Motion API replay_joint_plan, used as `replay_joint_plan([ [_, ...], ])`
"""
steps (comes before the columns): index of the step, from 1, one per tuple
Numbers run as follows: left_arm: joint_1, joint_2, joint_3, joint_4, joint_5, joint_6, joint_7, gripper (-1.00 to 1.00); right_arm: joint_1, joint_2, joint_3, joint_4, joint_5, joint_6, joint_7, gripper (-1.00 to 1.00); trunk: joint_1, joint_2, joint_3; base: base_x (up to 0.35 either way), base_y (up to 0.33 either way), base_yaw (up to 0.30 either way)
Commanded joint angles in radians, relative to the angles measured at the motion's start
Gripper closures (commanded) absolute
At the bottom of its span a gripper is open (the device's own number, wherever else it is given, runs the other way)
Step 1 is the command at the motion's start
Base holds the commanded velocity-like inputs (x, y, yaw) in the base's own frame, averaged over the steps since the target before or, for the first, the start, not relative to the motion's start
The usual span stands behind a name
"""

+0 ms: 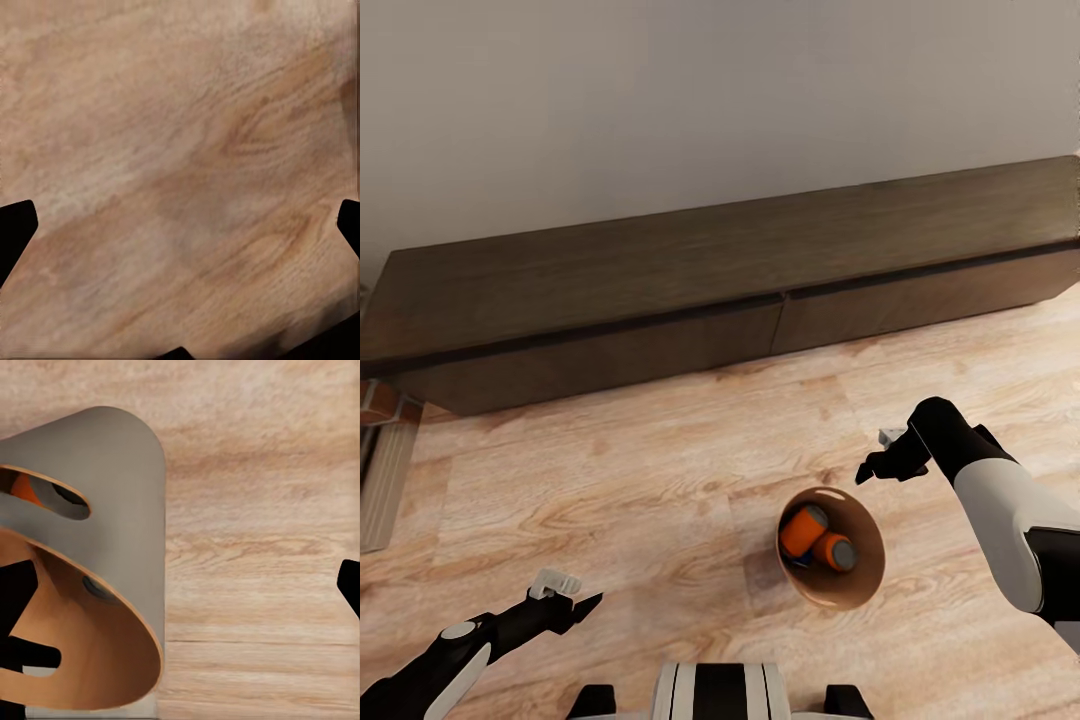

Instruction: Put the three can of soda from the living room inside the tash can in the kitchen.

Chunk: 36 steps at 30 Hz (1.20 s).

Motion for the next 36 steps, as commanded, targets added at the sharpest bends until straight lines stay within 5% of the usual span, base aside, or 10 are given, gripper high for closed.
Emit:
replay_joint_plan([
  [1,0.0,0.0,0.0,0.0,0.0,0.0,0.0,-1.0,0.0,0.0,0.0,0.001,0.0,0.0,0.0,-1.0,-0.004,0.007,0.003,0.0,0.0,0.0],
  [28,0.0,0.0,0.0,0.001,0.001,0.0,0.0,-1.0,0.049,0.0,-0.004,0.0,-0.001,-0.056,-0.01,-1.0,-0.107,0.196,0.088,0.0,0.0,0.0],
  [36,0.0,-0.001,0.0,0.034,0.0,0.0,0.0,-1.0,0.073,-0.019,-0.006,-0.004,-0.002,-0.07,-0.002,-1.0,-0.138,0.252,0.113,0.0,0.0,0.0],
])
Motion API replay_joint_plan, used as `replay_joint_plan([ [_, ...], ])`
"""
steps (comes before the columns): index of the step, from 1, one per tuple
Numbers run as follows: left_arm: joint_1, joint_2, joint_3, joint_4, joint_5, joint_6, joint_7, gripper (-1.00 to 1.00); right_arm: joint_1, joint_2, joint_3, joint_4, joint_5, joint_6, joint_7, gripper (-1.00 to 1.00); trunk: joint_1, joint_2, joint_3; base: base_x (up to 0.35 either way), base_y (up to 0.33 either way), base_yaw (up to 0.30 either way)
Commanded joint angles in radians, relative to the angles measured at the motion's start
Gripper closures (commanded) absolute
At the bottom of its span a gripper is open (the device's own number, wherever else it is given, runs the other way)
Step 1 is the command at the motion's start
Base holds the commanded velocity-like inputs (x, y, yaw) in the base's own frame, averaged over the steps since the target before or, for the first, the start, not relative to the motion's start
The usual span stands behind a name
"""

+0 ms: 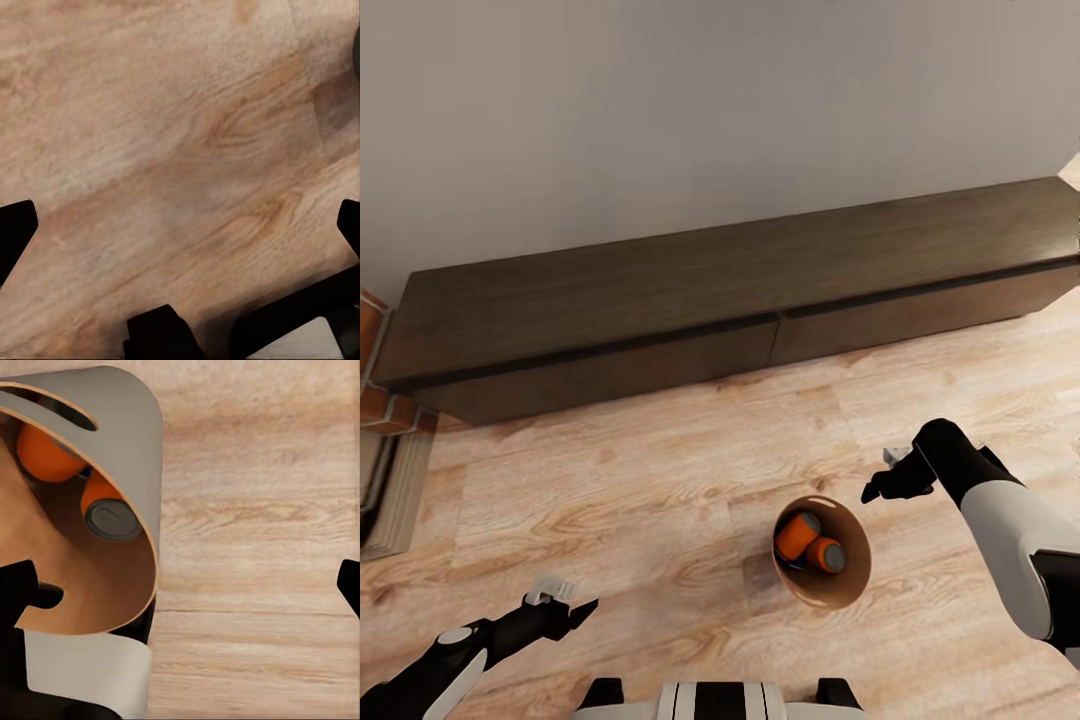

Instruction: Put the three can of soda from the living room inside the tash can in the kitchen.

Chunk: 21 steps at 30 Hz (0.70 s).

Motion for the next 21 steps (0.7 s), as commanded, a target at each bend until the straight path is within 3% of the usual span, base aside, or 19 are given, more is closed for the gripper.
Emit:
replay_joint_plan([
  [1,0.0,0.0,0.0,0.005,0.0,0.0,0.0,-1.0,0.005,-0.002,0.0,-0.003,0.0,-0.001,0.0,-1.0,-0.004,0.007,0.003,0.0,0.0,0.0],
  [11,-0.001,-0.006,0.0,0.032,-0.001,-0.001,0.001,-1.0,0.086,-0.01,-0.001,-0.07,-0.005,-0.003,0.002,-1.0,-0.042,0.077,0.035,0.0,0.0,0.0],
  [21,-0.001,-0.007,0.0,0.036,-0.001,-0.001,0.001,-1.0,0.123,-0.011,-0.001,-0.076,-0.007,-0.049,0.002,-1.0,-0.081,0.147,0.066,0.0,0.0,0.0],
])
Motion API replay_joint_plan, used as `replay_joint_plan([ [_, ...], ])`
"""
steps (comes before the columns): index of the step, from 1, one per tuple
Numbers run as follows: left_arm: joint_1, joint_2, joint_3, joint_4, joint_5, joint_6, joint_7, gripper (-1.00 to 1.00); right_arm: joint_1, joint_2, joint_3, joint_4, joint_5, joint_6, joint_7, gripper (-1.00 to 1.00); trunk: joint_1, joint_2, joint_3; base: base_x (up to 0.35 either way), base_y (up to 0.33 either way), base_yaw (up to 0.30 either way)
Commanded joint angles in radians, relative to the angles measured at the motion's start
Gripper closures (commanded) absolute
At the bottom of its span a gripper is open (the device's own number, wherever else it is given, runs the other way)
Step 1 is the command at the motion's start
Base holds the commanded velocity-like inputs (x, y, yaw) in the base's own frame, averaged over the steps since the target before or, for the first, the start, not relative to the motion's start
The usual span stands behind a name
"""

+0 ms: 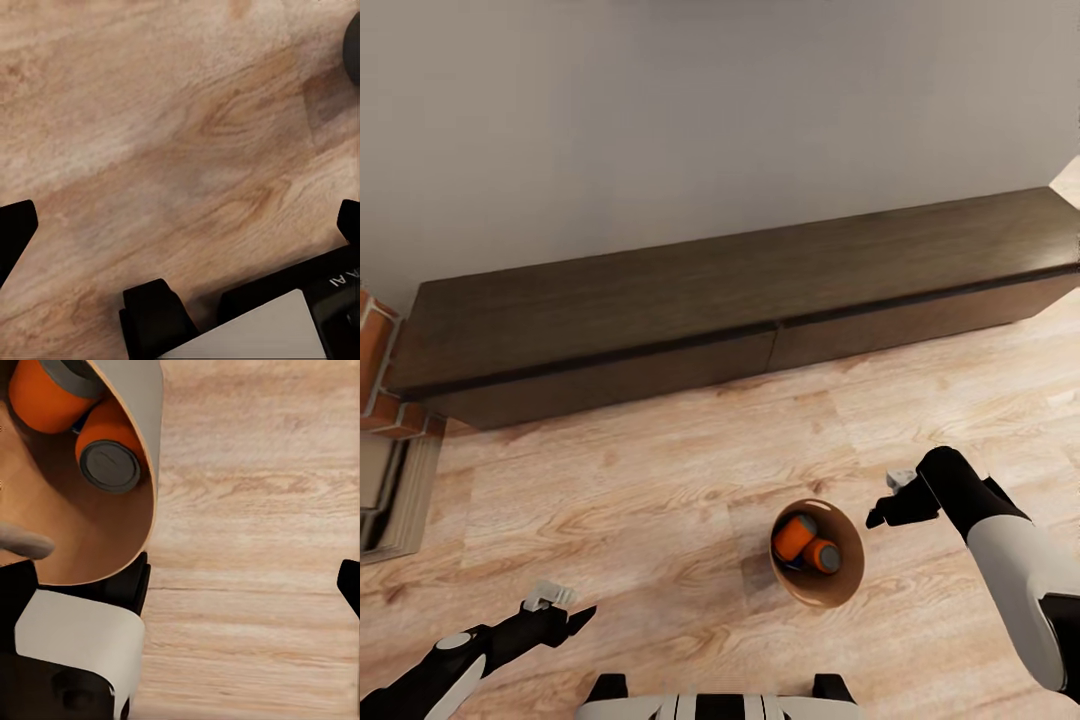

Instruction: Put the three can of soda from the living room inside the tash can in the kitchen.

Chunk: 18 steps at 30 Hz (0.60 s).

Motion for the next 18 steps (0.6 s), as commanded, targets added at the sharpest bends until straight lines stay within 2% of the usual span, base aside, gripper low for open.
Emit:
replay_joint_plan([
  [1,0.0,0.0,0.0,0.0,0.0,0.0,0.0,-1.0,0.009,0.0,0.0,0.0,0.0,-0.01,-0.001,-1.0,-0.004,0.007,0.003,0.0,0.0,0.0],
  [12,0.0,0.0,0.0,0.003,0.0,0.0,0.0,-1.0,0.071,-0.007,-0.003,-0.002,-0.004,-0.064,0.0,-1.0,-0.046,0.084,0.038,0.0,0.0,0.0],
  [18,0.0,-0.005,-0.001,0.016,0.0,0.001,0.0,-1.0,0.117,-0.008,-0.003,-0.028,-0.005,-0.121,-0.004,-1.0,-0.069,0.126,0.057,0.0,0.0,0.0],
])
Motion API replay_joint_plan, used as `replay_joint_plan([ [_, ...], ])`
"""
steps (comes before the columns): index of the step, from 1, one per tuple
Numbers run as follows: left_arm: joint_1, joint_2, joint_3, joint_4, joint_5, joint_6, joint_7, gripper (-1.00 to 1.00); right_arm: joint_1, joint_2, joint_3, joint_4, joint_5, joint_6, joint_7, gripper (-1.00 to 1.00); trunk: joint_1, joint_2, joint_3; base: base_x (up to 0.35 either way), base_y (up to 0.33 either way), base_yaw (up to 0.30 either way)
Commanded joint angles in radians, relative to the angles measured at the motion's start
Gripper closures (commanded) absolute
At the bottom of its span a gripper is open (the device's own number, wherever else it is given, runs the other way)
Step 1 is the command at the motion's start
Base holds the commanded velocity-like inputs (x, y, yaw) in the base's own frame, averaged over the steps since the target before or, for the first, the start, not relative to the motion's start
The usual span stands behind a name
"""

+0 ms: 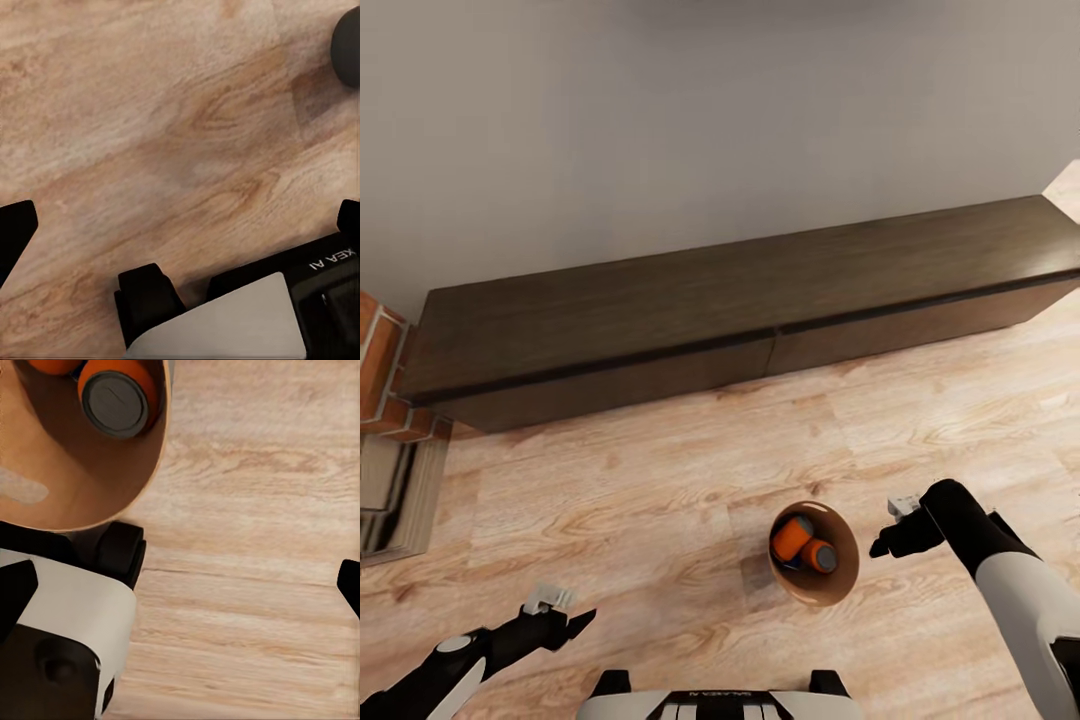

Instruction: Put the three can of soda from the living room inside the tash can in the kitchen.

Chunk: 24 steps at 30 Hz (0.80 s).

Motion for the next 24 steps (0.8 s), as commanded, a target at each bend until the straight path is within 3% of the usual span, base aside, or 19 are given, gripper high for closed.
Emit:
replay_joint_plan([
  [1,0.0,-0.001,0.0,0.004,0.0,0.0,0.0,-1.0,0.006,0.0,0.0,-0.004,0.0,-0.004,0.0,-1.0,-0.004,0.007,0.003,0.0,0.0,0.0],
  [7,0.0,-0.007,-0.001,0.02,0.0,0.0,0.0,-1.0,0.055,0.0,-0.004,-0.032,0.0,-0.024,-0.003,-1.0,-0.027,0.049,0.022,0.0,0.0,0.0],
  [10,0.0,-0.008,-0.002,0.033,0.0,0.0,0.0,-1.0,0.098,0.0,-0.04,-0.071,0.001,-0.044,-0.009,-1.0,-0.038,0.07,0.031,0.0,0.0,0.0],
  [12,-0.001,-0.009,-0.002,0.047,0.0,-0.001,0.0,-1.0,0.16,0.0,-0.077,-0.129,0.001,-0.052,-0.008,-1.0,-0.046,0.084,0.038,0.0,0.0,0.0],
  [21,-0.003,-0.017,-0.002,0.073,0.0,-0.008,0.001,-1.0,0.26,-0.001,-0.096,-0.175,0.0,-0.086,-0.004,-1.0,-0.081,0.147,0.066,0.0,0.0,0.0],
  [22,-0.007,-0.028,-0.003,0.105,0.0,-0.017,0.001,-1.0,0.288,0.001,-0.143,-0.18,0.0,-0.16,-0.004,-1.0,-0.084,0.154,0.069,0.0,0.0,0.0],
  [24,-0.008,-0.032,-0.003,0.122,0.0,-0.021,0.001,-1.0,0.301,0.002,-0.178,-0.181,0.001,-0.196,-0.005,-1.0,-0.092,0.168,0.075,0.0,0.0,0.0],
])
